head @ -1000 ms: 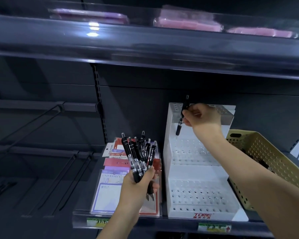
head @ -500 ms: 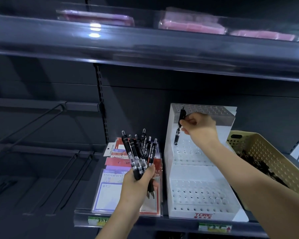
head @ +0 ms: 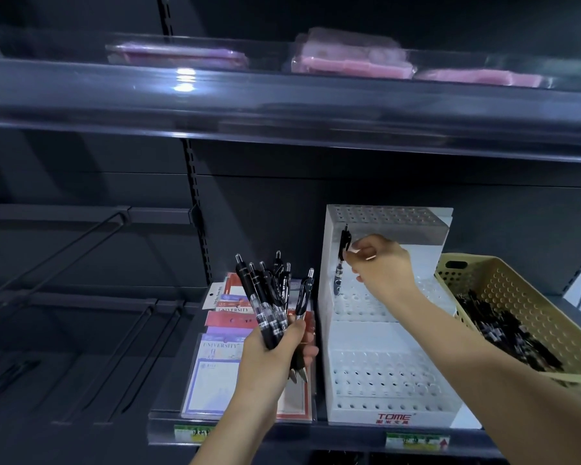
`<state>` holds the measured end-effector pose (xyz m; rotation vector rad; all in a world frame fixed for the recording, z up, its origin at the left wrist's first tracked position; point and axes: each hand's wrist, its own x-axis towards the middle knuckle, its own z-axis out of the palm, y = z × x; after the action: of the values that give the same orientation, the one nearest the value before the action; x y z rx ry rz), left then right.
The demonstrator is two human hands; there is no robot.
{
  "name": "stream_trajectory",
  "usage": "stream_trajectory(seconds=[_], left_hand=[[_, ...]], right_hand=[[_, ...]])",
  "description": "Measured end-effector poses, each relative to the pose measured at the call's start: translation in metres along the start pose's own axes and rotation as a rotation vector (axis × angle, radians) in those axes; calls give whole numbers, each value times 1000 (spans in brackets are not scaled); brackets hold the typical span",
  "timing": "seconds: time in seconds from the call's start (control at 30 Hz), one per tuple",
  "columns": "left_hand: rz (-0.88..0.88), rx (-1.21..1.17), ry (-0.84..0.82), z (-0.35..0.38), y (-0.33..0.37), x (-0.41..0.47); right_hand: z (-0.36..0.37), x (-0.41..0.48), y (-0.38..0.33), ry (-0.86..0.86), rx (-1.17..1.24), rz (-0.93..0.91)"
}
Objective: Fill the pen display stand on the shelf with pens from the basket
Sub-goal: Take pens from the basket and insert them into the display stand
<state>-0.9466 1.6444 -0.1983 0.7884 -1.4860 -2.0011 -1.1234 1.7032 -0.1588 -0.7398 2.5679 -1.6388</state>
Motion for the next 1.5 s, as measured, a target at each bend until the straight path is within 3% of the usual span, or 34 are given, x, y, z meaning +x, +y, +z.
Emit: stream_trajectory(seconds=[0.1, 0.23, 0.33, 0.7, 0.9, 1.17, 1.5], left_hand=[[14, 13, -3, 3, 1, -2], [51, 33, 9, 7, -2, 0], [78, 68, 16, 9, -9, 3], [109, 76, -46, 12, -12, -3], [101, 110, -30, 9, -17, 2], [15, 30, 45, 0, -22, 3], [30, 84, 14, -2, -20, 3]], right_hand=[[-5, -14, -8, 6, 38, -23], [-8, -45, -17, -264, 159, 88], [-6, -62, -18, -382, 102, 98], [-4, -74, -13, -397, 195, 198], [-15, -64, -10, -288, 274, 199], [-55, -15, -24, 115, 154, 36], [-31, 14, -16, 100, -8, -54]])
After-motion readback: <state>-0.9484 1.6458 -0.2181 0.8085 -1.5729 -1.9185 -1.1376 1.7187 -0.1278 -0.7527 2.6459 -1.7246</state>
